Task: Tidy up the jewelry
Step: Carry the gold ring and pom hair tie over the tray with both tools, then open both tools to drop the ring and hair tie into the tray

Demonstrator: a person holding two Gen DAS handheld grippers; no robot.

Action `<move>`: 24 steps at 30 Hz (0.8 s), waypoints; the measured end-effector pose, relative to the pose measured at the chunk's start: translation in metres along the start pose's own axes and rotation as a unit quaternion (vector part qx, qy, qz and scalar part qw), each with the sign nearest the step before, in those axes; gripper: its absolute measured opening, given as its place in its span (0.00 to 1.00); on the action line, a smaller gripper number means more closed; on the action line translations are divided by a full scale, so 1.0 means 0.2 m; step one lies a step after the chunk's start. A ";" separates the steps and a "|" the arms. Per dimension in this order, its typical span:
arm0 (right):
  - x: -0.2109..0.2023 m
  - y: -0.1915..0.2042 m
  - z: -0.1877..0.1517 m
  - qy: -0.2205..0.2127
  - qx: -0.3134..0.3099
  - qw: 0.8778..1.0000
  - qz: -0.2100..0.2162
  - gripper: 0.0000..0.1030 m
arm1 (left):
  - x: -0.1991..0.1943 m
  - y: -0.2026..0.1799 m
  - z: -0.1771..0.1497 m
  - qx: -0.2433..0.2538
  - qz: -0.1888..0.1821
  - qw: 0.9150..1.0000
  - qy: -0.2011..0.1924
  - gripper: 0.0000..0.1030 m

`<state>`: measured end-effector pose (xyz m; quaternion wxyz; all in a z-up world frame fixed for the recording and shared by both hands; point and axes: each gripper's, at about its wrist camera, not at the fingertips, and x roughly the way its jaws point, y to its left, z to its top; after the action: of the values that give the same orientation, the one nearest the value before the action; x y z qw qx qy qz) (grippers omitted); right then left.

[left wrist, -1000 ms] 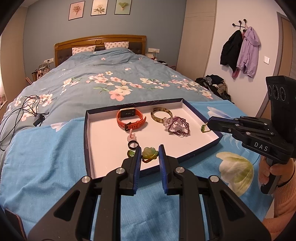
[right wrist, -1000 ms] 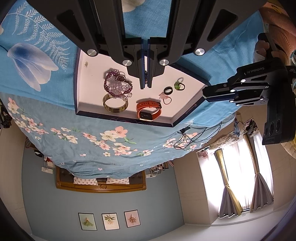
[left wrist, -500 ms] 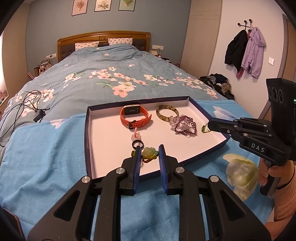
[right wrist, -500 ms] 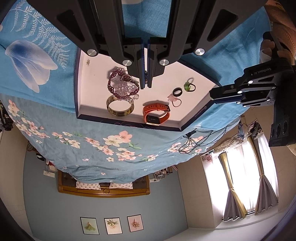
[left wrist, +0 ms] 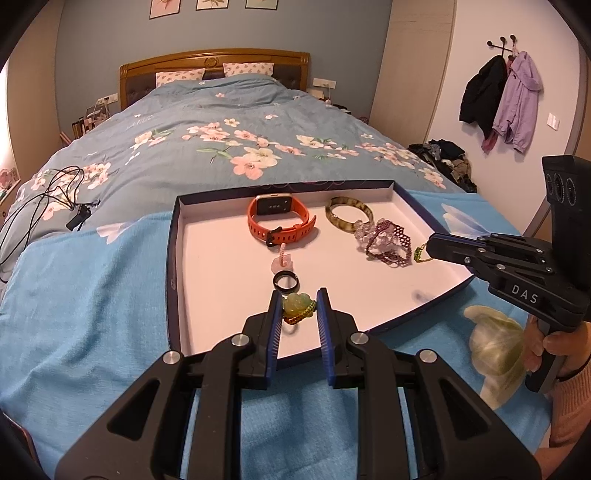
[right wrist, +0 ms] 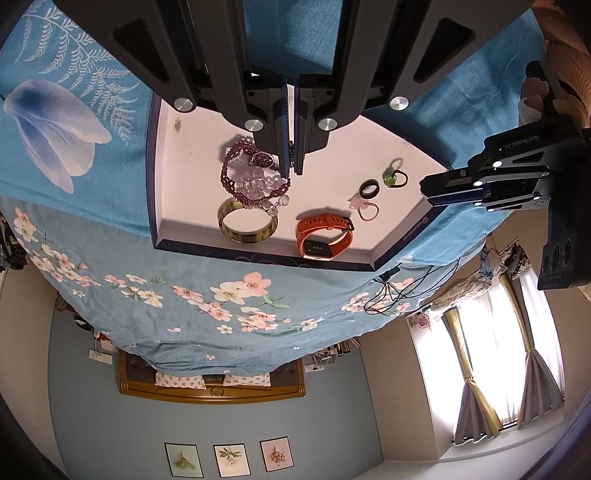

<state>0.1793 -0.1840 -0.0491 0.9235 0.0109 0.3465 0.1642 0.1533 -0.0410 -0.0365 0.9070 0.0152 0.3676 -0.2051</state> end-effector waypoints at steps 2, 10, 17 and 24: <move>0.01 -0.01 0.00 0.003 0.002 1.000 0.000 0.01 | 0.02 0.01 0.00 -0.003 0.002 1.000 0.004 0.19; 0.06 -0.03 -0.01 0.012 0.013 1.000 0.000 0.01 | 0.11 0.03 0.00 -0.015 0.010 1.000 0.022 0.19; 0.09 -0.05 -0.01 0.020 0.021 1.000 -0.005 0.01 | 0.15 0.03 0.00 -0.017 0.007 0.999 0.031 0.19; 0.13 -0.07 -0.02 0.030 0.027 0.999 -0.009 0.01 | 0.20 0.03 0.00 -0.018 0.006 0.999 0.042 0.19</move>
<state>0.1987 -0.1899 -0.0700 0.9137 0.0280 0.3782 0.1463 0.1810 -0.0501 -0.0641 0.8921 0.0097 0.4089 -0.1920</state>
